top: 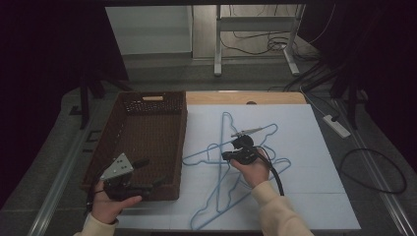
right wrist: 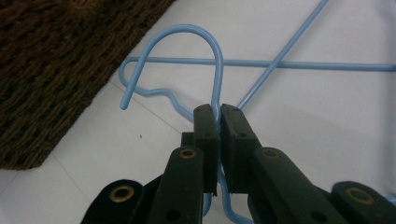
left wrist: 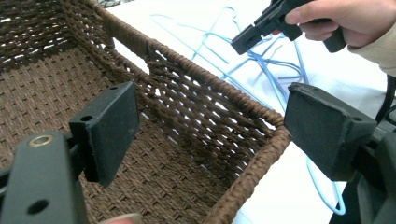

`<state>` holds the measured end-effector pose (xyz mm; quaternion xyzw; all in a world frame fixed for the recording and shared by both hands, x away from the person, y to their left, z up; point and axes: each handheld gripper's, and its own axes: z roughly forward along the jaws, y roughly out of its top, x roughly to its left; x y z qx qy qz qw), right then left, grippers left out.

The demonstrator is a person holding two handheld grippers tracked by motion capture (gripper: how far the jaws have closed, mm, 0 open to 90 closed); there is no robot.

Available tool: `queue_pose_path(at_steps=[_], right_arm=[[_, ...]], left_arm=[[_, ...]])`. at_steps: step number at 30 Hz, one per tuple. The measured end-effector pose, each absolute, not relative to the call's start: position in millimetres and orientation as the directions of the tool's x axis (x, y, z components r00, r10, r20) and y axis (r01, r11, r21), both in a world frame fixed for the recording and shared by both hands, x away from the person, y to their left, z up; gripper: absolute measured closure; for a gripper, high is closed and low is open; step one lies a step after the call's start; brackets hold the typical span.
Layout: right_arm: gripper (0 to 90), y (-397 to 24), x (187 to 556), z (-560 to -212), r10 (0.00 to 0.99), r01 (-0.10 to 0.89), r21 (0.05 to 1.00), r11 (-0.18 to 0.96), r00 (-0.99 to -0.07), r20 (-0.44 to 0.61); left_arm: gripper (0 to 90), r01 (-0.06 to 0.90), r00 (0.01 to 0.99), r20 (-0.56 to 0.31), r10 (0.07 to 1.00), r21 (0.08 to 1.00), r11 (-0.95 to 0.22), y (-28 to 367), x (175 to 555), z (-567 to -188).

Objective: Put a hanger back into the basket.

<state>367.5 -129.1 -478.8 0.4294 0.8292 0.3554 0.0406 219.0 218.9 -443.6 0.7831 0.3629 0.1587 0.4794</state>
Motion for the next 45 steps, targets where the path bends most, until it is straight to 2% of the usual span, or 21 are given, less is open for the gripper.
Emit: queue_pose_path(at_steps=[13, 29, 45], right_arm=[[85.8, -150.8, 353.6, -468.9, 0.727, 0.646, 0.692, 0.323, -0.637, 0.255], [85.9, -171.9, 342.5, -461.8, 0.707, 0.608, 0.753, 0.250, -0.647, 0.288], [85.9, -177.1, 334.7, -458.3, 0.697, 0.581, 0.779, 0.237, -0.660, 0.280]], left_arm=[[19.0, 0.410, 0.710, -0.088, 0.698, 0.858, -0.309, 198.7, 217.1, -434.2], [21.1, 0.442, 0.771, -0.145, 0.620, 0.822, -0.359, 149.6, 235.1, -425.2], [26.4, 0.481, 0.818, -0.188, 0.544, 0.741, -0.467, 76.2, 253.1, -449.1]])
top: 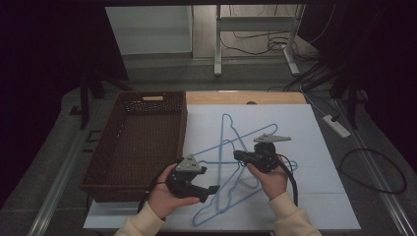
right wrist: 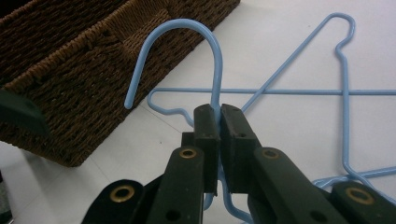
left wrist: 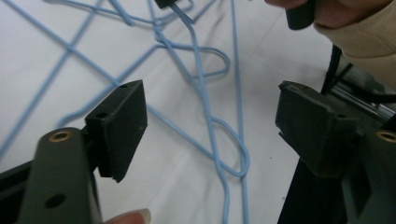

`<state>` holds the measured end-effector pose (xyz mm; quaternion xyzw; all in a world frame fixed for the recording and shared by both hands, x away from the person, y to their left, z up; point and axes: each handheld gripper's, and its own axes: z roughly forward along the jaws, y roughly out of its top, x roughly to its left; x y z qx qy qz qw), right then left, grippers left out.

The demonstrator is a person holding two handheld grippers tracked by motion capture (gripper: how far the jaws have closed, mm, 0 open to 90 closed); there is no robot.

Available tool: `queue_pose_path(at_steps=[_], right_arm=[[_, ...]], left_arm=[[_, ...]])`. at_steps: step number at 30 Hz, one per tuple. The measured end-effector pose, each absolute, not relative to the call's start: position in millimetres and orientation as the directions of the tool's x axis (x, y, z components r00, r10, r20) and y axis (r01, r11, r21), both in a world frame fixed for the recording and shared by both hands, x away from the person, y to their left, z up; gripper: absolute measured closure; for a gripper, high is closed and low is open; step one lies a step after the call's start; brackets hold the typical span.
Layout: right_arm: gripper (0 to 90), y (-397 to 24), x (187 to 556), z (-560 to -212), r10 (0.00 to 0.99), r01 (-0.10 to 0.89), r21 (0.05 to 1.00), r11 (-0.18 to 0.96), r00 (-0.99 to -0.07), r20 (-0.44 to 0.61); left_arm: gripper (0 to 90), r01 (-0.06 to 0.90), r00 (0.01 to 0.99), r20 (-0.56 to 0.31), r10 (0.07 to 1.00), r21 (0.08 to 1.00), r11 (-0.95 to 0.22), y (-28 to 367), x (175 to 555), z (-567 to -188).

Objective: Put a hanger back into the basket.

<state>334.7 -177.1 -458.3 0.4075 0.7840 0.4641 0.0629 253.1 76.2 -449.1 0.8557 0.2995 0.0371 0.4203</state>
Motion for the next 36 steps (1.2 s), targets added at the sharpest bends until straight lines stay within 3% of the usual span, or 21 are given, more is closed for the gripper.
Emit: queue_pose_path(at_steps=[8, 15, 21, 24, 26, 27, 31, 33, 35, 36], right_arm=[[85.8, -179.4, 329.5, -455.9, 0.690, 0.574, 0.785, 0.231, -0.666, 0.284], [85.8, -179.8, 326.5, -454.4, 0.684, 0.570, 0.788, 0.231, -0.671, 0.286], [85.8, -180.5, 325.0, -453.7, 0.680, 0.568, 0.790, 0.229, -0.675, 0.288], [85.8, -181.3, 324.7, -453.4, 0.677, 0.568, 0.791, 0.228, -0.676, 0.290], [85.8, -181.5, 324.7, -453.3, 0.676, 0.568, 0.791, 0.228, -0.677, 0.291], [85.7, -182.0, 324.7, -453.1, 0.675, 0.569, 0.791, 0.225, -0.677, 0.294], [84.9, -183.8, 323.3, -452.0, 0.670, 0.566, 0.794, 0.222, -0.680, 0.298], [81.2, -185.6, 321.7, -451.6, 0.665, 0.562, 0.799, 0.214, -0.683, 0.302], [67.8, -189.8, 317.6, -449.7, 0.661, 0.554, 0.808, 0.202, -0.686, 0.305], [65.2, -192.1, 315.4, -449.0, 0.660, 0.551, 0.811, 0.196, -0.686, 0.306]], left_arm=[[30.7, 0.521, 0.812, -0.230, 0.536, 0.699, -0.489, 53.7, 260.0, -465.7], [35.0, 0.540, 0.799, -0.217, 0.562, 0.669, -0.511, 39.1, 264.0, -477.4], [45.7, 0.570, 0.779, -0.232, 0.583, 0.651, -0.502, 30.5, 272.1, -489.2], [60.3, 0.579, 0.777, -0.254, 0.576, 0.648, -0.495, 27.0, 274.9, -494.9], [64.0, 0.580, 0.777, -0.258, 0.574, 0.649, -0.492, 26.1, 275.6, -496.2], [70.9, 0.580, 0.779, -0.265, 0.568, 0.649, -0.493, 25.6, 275.9, -496.7], [83.8, 0.587, 0.773, -0.288, 0.565, 0.661, -0.467, 26.2, 276.6, -496.5], [85.4, 0.592, 0.767, -0.304, 0.565, 0.674, -0.442, 27.8, 276.3, -495.5], [86.2, 0.589, 0.770, -0.306, 0.560, 0.679, -0.439, 27.8, 275.3, -494.7], [86.3, 0.587, 0.772, -0.306, 0.557, 0.680, -0.439, 27.6, 274.6, -494.6]])
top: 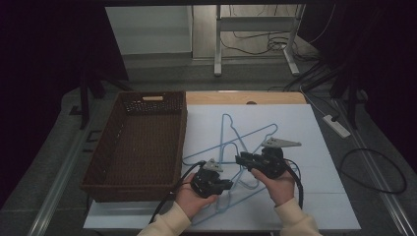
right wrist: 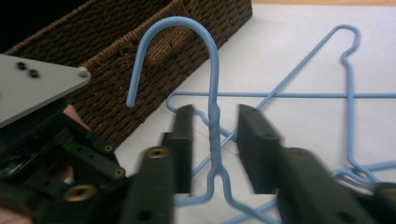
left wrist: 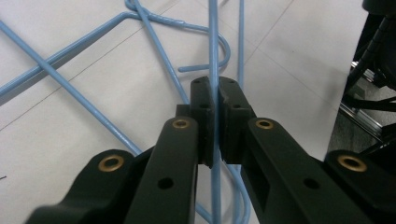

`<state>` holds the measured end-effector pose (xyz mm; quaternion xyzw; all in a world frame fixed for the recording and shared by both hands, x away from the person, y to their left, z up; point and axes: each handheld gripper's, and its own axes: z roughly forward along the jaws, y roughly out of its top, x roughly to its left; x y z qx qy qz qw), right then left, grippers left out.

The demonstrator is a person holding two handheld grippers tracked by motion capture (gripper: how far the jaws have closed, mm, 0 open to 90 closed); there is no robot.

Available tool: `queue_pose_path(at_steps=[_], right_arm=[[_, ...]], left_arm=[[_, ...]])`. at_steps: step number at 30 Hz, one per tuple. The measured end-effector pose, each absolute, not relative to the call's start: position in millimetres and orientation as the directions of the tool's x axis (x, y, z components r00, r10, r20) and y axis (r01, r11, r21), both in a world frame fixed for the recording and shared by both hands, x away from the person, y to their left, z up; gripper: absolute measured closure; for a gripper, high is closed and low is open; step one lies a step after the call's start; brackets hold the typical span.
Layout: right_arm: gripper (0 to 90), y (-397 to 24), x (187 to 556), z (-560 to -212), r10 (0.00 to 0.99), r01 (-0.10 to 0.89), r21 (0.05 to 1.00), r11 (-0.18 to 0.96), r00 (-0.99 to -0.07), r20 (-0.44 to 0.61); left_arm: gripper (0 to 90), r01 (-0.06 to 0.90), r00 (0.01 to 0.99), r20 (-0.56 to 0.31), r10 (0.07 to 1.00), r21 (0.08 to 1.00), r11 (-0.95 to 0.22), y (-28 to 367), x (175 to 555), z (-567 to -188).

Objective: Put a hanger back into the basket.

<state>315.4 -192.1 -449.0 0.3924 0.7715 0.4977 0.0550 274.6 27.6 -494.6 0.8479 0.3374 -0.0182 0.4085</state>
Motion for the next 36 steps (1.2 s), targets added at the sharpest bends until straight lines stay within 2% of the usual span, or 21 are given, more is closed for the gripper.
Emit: queue_pose_path(at_steps=[5, 11, 16, 22, 36], right_arm=[[48.8, -221.0, 292.6, -446.2, 0.675, 0.504, 0.847, 0.169, -0.685, 0.274], [40.0, -268.0, 272.7, -454.2, 0.728, 0.451, 0.881, 0.144, -0.651, 0.214], [34.4, -290.6, 270.6, -462.9, 0.754, 0.411, 0.892, 0.189, -0.643, 0.136], [31.9, -304.0, 272.2, -472.2, 0.760, 0.384, 0.888, 0.254, -0.647, 0.063], [30.8, -335.6, 266.2, -475.7, 0.802, 0.404, 0.892, 0.203, -0.591, 0.085]], left_arm=[[86.6, 0.583, 0.777, -0.315, 0.545, 0.687, -0.434, 28.4, 273.9, -494.4], [86.8, 0.594, 0.776, -0.363, 0.515, 0.695, -0.404, 28.6, 271.1, -490.5], [86.8, 0.591, 0.780, -0.372, 0.503, 0.701, -0.399, 27.4, 270.2, -488.9], [86.9, 0.576, 0.789, -0.372, 0.488, 0.724, -0.380, 27.9, 267.4, -482.0], [86.9, 0.536, 0.818, -0.370, 0.441, 0.769, -0.348, 31.2, 257.6, -450.4]])
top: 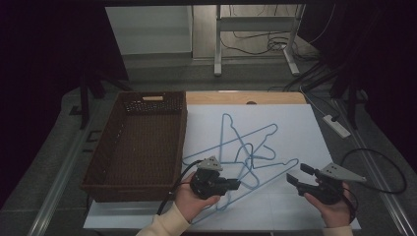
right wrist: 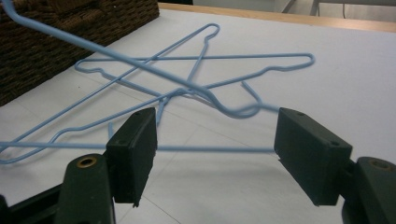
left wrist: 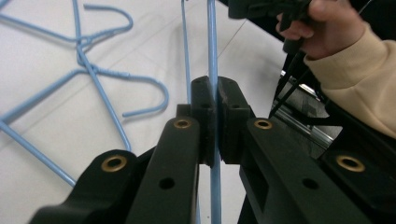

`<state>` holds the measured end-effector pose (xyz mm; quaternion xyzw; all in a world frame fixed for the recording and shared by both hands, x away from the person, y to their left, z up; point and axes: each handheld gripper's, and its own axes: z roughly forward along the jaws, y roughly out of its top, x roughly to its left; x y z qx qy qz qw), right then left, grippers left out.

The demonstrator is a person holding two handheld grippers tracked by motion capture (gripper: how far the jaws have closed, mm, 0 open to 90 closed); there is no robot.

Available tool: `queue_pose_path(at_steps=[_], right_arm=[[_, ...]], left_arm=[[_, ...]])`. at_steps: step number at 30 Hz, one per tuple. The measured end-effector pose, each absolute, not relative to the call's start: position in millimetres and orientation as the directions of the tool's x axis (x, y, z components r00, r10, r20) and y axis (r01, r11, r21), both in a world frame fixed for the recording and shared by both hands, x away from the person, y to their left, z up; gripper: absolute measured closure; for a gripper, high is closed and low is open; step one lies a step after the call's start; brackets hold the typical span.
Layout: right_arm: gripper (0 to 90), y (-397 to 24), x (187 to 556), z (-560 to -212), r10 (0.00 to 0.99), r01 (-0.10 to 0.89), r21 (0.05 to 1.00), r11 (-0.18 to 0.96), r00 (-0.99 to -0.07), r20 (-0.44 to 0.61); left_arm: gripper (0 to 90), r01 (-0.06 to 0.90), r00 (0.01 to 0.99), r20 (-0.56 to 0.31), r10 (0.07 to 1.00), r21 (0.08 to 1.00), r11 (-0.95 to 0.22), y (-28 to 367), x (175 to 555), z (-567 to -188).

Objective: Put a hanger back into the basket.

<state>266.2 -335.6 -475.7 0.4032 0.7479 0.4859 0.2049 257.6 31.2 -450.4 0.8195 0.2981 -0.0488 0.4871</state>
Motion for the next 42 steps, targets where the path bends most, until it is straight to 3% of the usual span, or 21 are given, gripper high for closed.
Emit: queue_pose_path(at_steps=[10, 22, 42], right_arm=[[30.2, -335.6, 269.3, -481.3, 0.804, 0.420, 0.882, 0.212, -0.589, 0.088], [30.4, -333.9, 273.8, -487.4, 0.805, 0.440, 0.870, 0.223, -0.586, 0.090], [31.1, -332.1, 275.7, -490.4, 0.814, 0.455, 0.863, 0.222, -0.573, 0.093]], left_arm=[[86.9, 0.503, 0.825, -0.365, 0.431, 0.822, -0.267, 56.5, 258.8, -411.1], [86.9, 0.457, 0.799, -0.332, 0.502, 0.877, -0.147, 131.8, 277.0, -360.5], [87.0, 0.455, 0.705, -0.272, 0.655, 0.882, -0.124, 242.0, 309.0, -355.7]])
